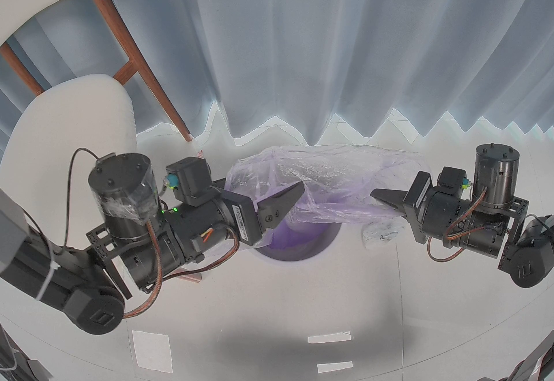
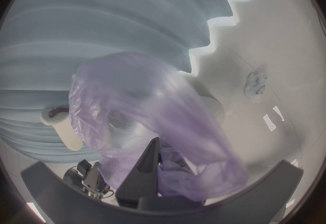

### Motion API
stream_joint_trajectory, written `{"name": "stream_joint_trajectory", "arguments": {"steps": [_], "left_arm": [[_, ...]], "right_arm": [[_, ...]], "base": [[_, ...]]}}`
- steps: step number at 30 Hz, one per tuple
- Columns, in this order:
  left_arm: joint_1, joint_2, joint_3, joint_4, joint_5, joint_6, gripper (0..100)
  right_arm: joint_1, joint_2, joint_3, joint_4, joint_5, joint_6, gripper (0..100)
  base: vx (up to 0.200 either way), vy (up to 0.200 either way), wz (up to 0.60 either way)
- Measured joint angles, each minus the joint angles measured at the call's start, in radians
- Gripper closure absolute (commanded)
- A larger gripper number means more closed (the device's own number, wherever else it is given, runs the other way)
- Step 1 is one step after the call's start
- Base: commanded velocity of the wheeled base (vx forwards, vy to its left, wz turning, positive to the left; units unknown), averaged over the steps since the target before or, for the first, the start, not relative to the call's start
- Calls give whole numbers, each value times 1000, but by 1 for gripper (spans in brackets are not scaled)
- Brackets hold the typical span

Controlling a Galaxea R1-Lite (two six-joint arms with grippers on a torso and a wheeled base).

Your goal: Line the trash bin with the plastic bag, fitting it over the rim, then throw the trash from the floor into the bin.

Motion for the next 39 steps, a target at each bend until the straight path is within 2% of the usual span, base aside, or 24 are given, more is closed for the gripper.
{"name": "stream_joint_trajectory", "arguments": {"steps": [4, 9, 12, 16, 20, 25, 30, 39], "left_arm": [[20, -77, -20, 89, -8, -56, 0], [54, -131, -29, 96, -8, -67, 0], [100, -149, -18, 96, -4, -64, 0], [133, -159, 22, 96, -11, -50, 0], [129, -161, 84, 88, -36, 29, 0], [123, -163, 171, 84, -146, 135, 0], [146, -165, 253, 78, -301, 259, 0], [187, -155, 323, 44, -459, 313, 0]], "right_arm": [[-9, -4, 31, -24, 65, -28, 100], [-18, -4, 77, -36, 75, -92, 100], [-29, -1, 100, -40, 81, -124, 100], [-43, 6, 109, -45, 93, -137, 100], [-67, 11, 110, -61, 106, -137, 100], [-95, 20, 110, -124, 119, -122, 100], [-119, 34, 99, -156, 123, -84, 100], [-153, 84, 82, -168, 129, -66, 100]], "base": [[0, 0, 0], [0, 0, 0], [0, 0, 0], [0, 0, 0], [0, 0, 0], [0, 0, 0], [0, 0, 0], [0, 0, 0]]}}
